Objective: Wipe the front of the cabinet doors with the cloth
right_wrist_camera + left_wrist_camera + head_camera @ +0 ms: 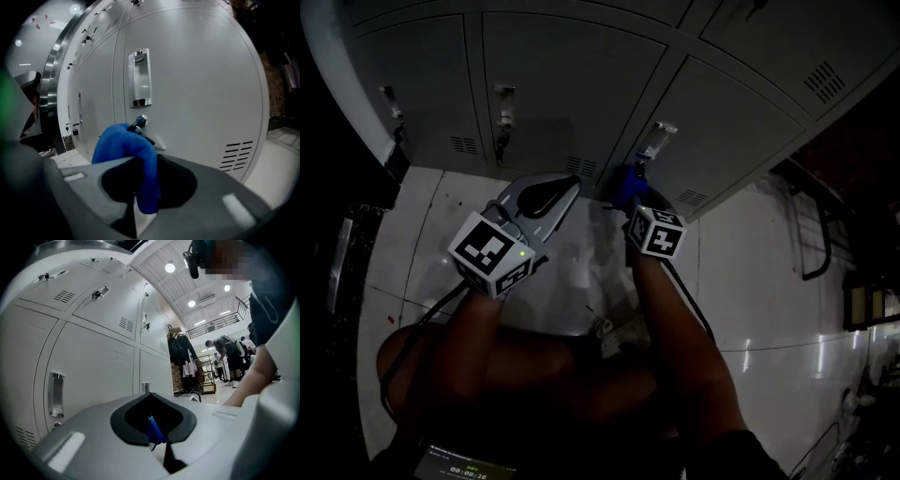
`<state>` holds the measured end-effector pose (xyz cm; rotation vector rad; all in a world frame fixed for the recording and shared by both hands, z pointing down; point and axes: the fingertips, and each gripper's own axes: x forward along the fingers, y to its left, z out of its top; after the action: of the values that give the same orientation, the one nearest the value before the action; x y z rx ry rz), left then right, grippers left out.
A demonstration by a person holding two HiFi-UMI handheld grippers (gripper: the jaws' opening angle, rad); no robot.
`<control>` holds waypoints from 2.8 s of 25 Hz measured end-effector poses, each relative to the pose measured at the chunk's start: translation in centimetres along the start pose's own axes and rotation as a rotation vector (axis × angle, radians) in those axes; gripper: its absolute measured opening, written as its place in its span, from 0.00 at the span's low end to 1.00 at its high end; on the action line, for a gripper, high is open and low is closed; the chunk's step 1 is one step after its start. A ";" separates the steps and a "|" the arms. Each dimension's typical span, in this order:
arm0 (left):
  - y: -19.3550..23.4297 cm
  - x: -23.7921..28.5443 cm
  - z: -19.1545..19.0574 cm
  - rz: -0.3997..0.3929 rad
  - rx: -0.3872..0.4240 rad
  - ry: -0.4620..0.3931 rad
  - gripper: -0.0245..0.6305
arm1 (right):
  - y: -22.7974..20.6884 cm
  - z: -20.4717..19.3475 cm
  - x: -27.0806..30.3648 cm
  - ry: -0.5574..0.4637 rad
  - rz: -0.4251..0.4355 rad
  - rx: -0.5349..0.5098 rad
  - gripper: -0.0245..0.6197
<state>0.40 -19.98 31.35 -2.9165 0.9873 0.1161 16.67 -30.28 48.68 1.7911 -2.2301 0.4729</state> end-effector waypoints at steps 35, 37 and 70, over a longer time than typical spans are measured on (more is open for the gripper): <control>-0.5 -0.1 -0.1 -0.011 -0.001 0.006 0.04 | -19.6 -0.9 -7.7 -0.037 -0.431 0.345 0.15; -0.5 0.0 -0.1 -0.011 0.000 0.006 0.04 | -19.5 -1.0 -7.8 -0.031 -0.432 0.358 0.15; -1.4 -0.7 0.6 -0.041 -0.002 0.006 0.05 | 10.7 10.5 -16.1 -0.332 0.448 -0.086 0.15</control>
<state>0.69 -18.42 30.89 -2.9386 0.9288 0.1069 9.90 -17.89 31.85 1.4042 -2.8476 0.1565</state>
